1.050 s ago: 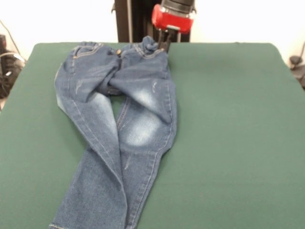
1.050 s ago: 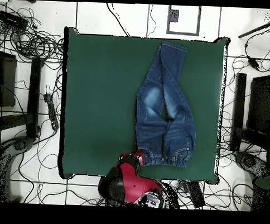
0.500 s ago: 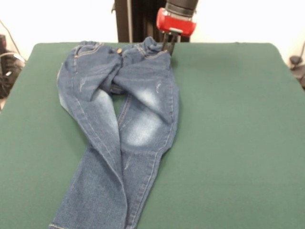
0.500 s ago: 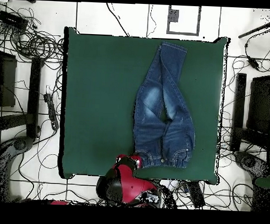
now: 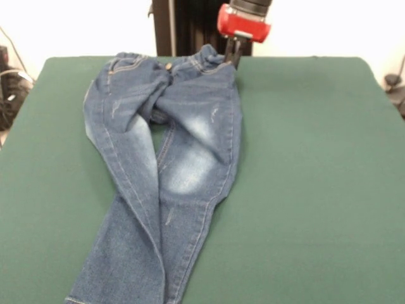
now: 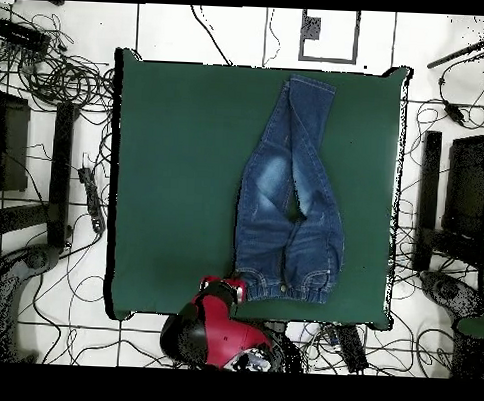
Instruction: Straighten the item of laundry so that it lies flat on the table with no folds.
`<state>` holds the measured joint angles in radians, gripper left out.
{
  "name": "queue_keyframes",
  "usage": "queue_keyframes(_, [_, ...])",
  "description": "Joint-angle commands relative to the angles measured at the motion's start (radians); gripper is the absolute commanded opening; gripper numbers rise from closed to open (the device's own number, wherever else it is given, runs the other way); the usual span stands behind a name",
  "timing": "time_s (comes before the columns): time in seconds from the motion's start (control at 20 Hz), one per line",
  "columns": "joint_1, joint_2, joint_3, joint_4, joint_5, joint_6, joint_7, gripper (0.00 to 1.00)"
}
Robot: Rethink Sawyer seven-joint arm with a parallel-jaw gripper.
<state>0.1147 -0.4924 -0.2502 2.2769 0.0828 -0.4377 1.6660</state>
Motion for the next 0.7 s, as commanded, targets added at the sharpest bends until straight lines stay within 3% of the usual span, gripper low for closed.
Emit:
queue_keyframes(0.05, [0.071,-0.068,0.119,0.004,0.125,0.141,0.270,0.00])
queue_keyframes(0.45, [0.091,-0.074,0.108,0.002,0.140,0.139,0.261,0.00])
queue_keyframes(0.7, [0.082,-0.010,0.110,-0.011,0.101,0.026,0.273,0.00])
